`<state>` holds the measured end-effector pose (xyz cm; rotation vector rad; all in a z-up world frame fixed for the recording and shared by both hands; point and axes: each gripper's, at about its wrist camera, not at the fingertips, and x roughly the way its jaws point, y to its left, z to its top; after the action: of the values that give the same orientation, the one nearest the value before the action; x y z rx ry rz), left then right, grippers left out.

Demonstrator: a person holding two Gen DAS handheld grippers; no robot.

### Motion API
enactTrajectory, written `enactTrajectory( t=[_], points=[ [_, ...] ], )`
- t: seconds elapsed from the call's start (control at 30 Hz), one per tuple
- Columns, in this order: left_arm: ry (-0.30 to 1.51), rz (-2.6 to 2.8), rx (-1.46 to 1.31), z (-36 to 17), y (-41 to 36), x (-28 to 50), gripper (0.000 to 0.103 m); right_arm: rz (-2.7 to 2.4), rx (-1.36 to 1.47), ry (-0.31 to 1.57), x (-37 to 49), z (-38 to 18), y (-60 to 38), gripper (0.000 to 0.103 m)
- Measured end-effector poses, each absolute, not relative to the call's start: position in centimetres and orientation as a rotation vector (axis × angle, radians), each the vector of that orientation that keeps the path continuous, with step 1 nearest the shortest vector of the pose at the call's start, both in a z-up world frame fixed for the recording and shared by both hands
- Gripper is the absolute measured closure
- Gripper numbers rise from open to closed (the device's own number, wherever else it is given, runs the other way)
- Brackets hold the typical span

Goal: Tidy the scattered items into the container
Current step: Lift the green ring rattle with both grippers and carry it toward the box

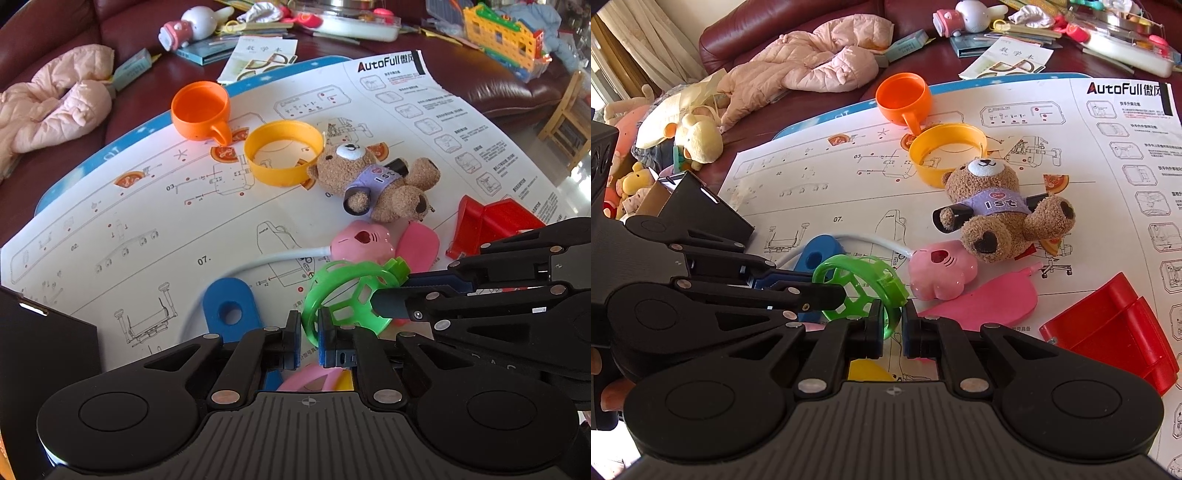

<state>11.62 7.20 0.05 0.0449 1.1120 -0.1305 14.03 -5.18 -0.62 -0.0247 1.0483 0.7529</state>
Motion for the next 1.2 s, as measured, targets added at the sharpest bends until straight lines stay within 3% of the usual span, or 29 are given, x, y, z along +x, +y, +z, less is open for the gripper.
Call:
enactTrajectory(
  t=[0.73, 1.2],
  points=[
    [0.992, -0.097, -0.065, 5.9, 8.2, 6.3, 0.1, 0.784, -0.062, 0.921, 10.4, 5.2, -5.2, 0.092],
    [0.917, 0.033, -0.156, 9.9, 13.1, -0.9, 0.099, 0.907, -0.174, 0.824, 5.1, 9.2, -0.2, 0.092]
  ],
)
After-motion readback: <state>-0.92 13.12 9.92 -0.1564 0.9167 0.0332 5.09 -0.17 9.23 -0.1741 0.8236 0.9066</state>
